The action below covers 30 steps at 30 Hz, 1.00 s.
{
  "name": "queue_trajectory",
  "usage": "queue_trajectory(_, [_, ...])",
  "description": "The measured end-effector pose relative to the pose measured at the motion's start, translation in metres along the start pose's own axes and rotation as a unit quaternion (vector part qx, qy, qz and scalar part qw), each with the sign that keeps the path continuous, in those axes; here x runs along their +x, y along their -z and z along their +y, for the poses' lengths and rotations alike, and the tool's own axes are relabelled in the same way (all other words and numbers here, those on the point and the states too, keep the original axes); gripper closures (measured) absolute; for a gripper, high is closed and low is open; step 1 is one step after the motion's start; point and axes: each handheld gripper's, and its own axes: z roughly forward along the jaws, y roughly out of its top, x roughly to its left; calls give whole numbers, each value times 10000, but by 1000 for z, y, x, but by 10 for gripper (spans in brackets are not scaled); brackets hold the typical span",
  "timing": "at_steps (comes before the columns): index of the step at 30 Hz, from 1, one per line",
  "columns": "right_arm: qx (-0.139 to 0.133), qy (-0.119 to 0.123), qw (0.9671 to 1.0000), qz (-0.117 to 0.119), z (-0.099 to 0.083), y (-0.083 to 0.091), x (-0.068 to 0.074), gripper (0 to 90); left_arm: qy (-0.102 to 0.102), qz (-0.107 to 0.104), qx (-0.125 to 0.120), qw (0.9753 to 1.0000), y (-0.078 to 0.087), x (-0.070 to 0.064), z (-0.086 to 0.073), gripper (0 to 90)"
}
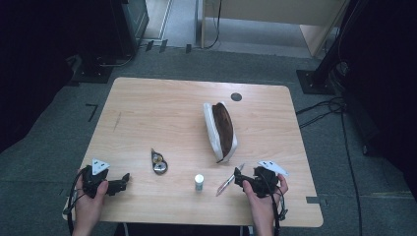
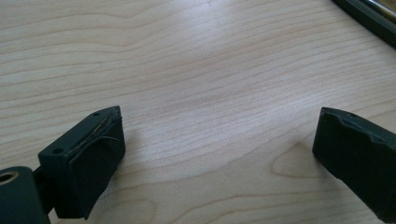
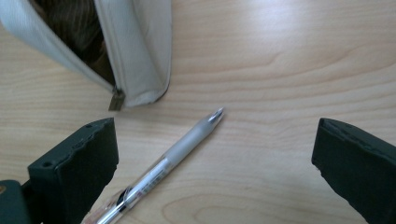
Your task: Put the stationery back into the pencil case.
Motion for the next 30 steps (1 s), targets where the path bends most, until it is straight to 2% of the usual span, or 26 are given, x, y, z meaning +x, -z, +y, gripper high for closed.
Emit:
queue_trajectory(4, [101, 8, 9999, 6, -10, -5, 6, 5, -1, 1, -1, 10000, 0, 0, 0, 26])
queue_trajectory(12, [87, 108, 9999, -52, -20, -9, 18, 78, 0, 1, -1, 10000, 0, 0, 0, 26])
queue_trajectory(14, [105, 147, 9998, -58, -23, -10, 21, 122, 0, 0, 0, 10000, 0, 0, 0, 26])
queue_trajectory(20, [134, 330, 9992, -188, -27, -14, 33, 179, -4, 0, 2, 10000, 0, 0, 0, 26])
queue_trajectory(24, [74, 283, 9993, -243, -25, -14, 31, 261, -13, -12, -5, 10000, 0, 0, 0, 26])
queue_trajectory(30, [59, 329, 9990, -306, -17, -15, 20, 356, -15, -15, 0, 10000, 0, 0, 0, 26])
